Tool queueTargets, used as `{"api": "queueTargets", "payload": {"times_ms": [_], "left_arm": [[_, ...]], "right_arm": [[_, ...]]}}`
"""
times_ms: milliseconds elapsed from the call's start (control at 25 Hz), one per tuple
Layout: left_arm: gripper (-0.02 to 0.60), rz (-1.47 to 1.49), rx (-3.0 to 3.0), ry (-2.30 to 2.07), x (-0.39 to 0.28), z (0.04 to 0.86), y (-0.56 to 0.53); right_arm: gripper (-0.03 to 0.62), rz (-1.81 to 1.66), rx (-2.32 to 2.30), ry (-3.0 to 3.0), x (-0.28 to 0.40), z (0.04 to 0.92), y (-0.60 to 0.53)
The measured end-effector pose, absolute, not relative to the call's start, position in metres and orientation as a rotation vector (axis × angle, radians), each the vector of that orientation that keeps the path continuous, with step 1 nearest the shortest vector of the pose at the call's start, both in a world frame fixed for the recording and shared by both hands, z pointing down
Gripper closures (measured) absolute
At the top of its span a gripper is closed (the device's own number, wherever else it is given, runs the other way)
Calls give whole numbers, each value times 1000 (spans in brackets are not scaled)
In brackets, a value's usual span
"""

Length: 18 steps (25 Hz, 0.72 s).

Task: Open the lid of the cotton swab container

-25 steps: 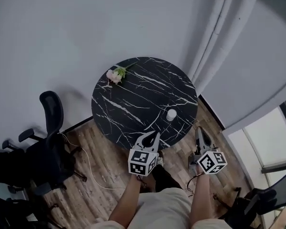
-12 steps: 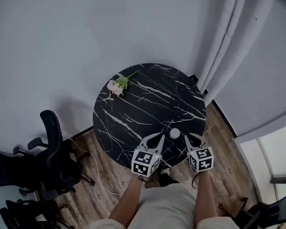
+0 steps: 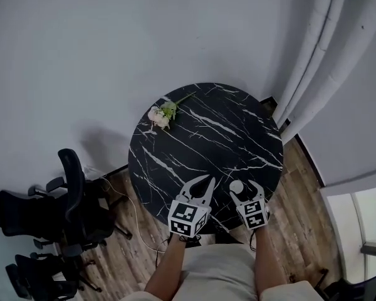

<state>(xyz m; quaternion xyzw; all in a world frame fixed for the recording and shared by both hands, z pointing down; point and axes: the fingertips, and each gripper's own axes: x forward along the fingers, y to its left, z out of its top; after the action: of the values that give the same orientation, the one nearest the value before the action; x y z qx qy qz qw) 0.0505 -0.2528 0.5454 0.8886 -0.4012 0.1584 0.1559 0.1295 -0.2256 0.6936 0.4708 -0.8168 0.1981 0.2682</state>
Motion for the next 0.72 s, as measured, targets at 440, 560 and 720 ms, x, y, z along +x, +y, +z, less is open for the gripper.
{"api": "queueTargets", "payload": {"times_ms": [440,560,720], "left_arm": [[558,434,2557,-1141,46,545,-283],[558,384,2595,-1099,53,537,-291],[558,393,2708,-1050,65,520,-300]], "right_arm": [[303,394,1160,-2098,121,727,-239],[303,454,1255,-2155,130,699,-255],[303,473,1411,-2222,148,633,-288]]}}
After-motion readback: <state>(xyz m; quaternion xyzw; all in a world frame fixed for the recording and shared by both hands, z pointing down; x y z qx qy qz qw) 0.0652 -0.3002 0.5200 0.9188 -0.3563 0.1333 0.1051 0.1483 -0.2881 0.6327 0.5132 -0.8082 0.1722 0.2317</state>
